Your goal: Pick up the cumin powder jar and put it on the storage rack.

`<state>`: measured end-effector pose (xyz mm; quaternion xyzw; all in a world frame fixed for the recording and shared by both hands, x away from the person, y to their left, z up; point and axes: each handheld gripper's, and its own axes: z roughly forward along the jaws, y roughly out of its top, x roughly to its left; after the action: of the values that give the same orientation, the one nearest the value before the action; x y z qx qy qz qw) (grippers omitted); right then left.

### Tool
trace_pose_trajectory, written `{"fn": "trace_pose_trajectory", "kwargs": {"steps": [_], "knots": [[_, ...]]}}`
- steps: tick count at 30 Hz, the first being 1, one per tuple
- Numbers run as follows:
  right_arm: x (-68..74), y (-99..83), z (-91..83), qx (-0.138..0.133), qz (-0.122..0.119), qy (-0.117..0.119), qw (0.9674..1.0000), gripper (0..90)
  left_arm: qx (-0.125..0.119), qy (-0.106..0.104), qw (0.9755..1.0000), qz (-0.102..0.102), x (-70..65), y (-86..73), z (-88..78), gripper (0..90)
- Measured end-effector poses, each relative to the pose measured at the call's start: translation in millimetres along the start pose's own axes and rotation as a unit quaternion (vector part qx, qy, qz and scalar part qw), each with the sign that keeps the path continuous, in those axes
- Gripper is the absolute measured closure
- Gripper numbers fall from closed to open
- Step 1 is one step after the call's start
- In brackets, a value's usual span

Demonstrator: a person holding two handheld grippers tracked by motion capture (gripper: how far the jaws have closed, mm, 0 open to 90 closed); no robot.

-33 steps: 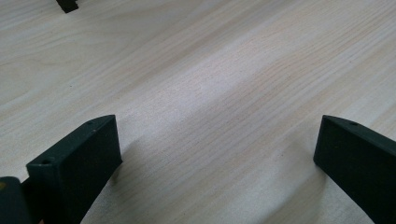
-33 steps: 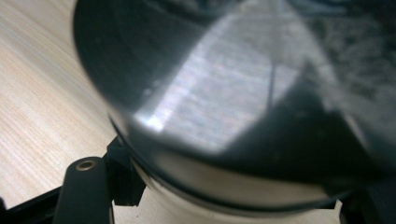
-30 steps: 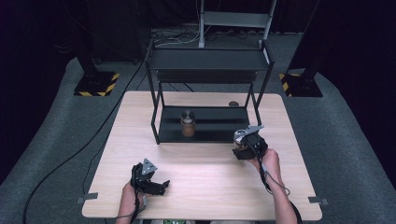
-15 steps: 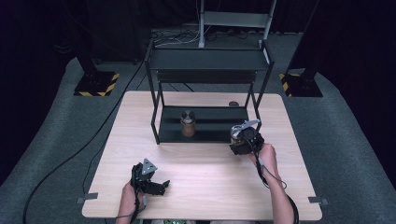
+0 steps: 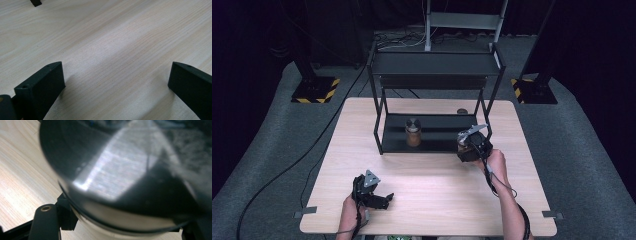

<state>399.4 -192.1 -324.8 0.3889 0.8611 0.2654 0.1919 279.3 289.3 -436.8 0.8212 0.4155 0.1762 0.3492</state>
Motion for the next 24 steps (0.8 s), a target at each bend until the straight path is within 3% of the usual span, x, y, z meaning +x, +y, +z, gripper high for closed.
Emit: {"fn": "trace_pose_trajectory", "kwargs": {"steps": [24], "knots": [[-7.8,18.1,14.6,0.011,0.003,0.006,0.9999,30.3,0.000,0.000,1.0000,0.000,0.0,-0.1,0.0,0.3]]}}
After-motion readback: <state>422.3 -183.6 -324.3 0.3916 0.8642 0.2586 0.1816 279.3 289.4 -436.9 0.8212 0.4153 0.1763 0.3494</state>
